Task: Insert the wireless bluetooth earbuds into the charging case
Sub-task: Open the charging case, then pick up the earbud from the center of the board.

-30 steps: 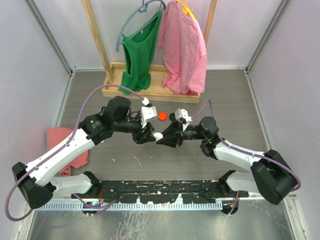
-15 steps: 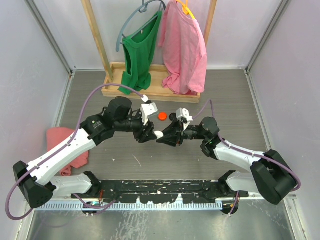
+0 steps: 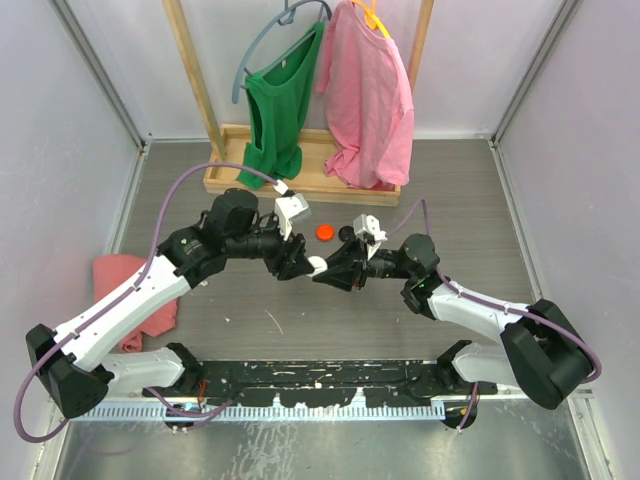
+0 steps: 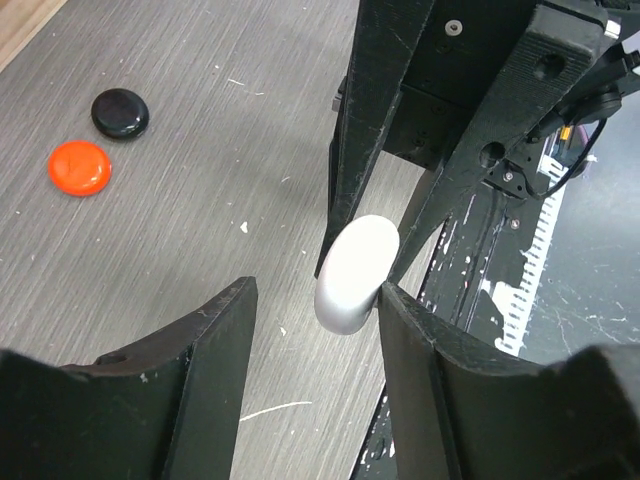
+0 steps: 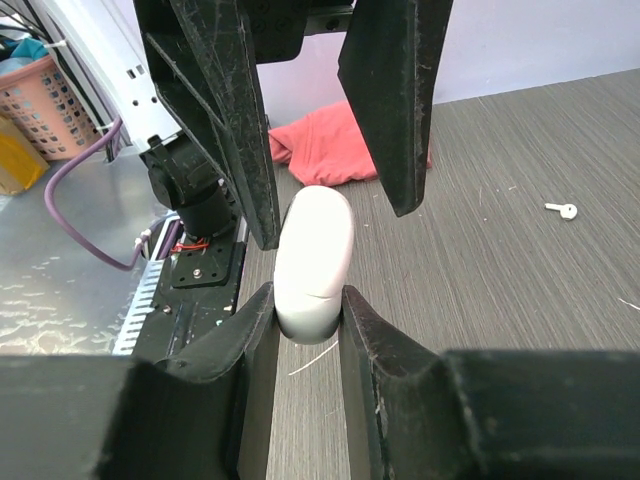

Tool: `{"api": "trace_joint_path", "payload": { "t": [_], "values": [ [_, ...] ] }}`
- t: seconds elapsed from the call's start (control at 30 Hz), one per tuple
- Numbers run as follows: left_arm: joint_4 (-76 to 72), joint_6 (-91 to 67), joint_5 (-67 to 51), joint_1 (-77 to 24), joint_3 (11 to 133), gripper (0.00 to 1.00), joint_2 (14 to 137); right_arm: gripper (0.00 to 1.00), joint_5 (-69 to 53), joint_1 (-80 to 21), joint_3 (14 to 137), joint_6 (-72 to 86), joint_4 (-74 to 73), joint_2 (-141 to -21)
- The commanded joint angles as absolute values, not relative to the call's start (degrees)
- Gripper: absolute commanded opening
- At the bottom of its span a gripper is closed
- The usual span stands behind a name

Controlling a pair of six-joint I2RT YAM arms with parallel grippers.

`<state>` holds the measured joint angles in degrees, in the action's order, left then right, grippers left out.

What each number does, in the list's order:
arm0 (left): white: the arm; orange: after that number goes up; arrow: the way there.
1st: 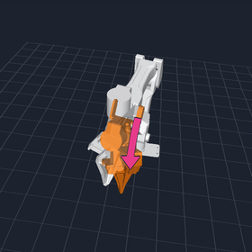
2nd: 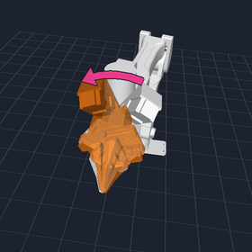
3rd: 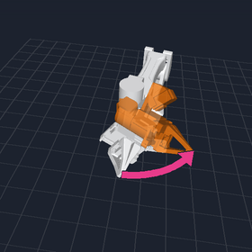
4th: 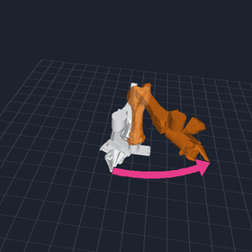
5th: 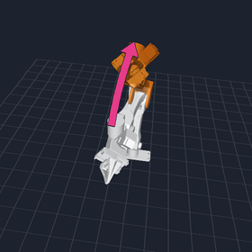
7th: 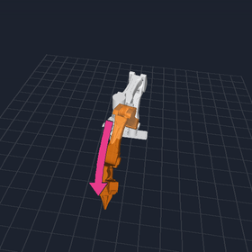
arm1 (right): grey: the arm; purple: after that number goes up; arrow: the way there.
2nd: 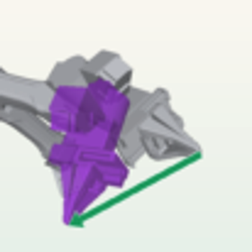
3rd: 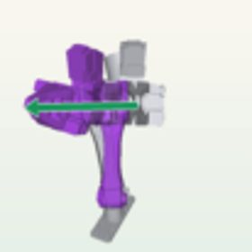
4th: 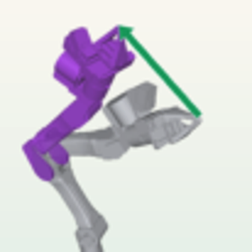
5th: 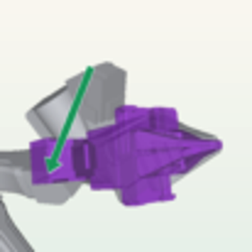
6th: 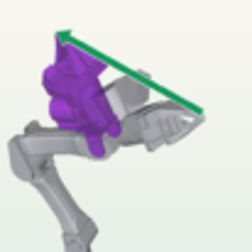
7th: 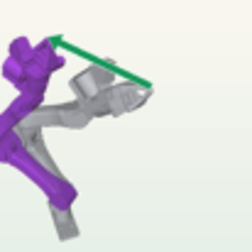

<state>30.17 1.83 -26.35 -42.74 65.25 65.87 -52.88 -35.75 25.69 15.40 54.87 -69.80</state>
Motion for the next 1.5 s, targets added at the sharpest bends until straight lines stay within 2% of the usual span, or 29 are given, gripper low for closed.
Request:
{"api": "trace_joint_path", "payload": {
  "t": [0.0, 0.67, 0.77, 0.9, 1.07, 1.17, 1.47],
  "values": [
    [23.64, 0.08, -24.23, -41.60, 66.42, 0.53, 64.91, 0.01, -56.45, -36.21, 25.93, 15.73, 58.26, -69.74],
    [22.87, -4.26, -20.65, -40.46, 66.19, 0.58, 64.70, 0.01, -53.70, -36.21, 25.51, 14.82, 57.59, -70.54],
    [23.68, -7.69, -15.46, -40.58, 65.84, 0.62, 63.82, 0.01, -50.37, -36.21, 25.17, 13.15, 55.05, -70.88],
    [28.46, -14.03, -2.56, -40.51, 65.33, 0.71, 63.25, 0.01, -45.06, -36.23, 23.99, 12.01, 53.94, -71.06],
    [33.20, -19.30, 9.60, -39.84, 61.44, 0.76, 62.22, 0.01, -39.87, -36.21, 22.17, 10.93, 54.15, -70.80],
    [35.29, -21.51, 12.79, -37.67, 58.92, 0.78, 61.88, 0.01, -37.57, -36.21, 21.37, 10.19, 54.18, -70.46],
    [33.99, -25.43, 8.80, -23.09, 52.04, 0.78, 63.68, 0.01, -33.31, -36.21, 19.53, 9.25, 56.97, -73.08]
  ]
}}
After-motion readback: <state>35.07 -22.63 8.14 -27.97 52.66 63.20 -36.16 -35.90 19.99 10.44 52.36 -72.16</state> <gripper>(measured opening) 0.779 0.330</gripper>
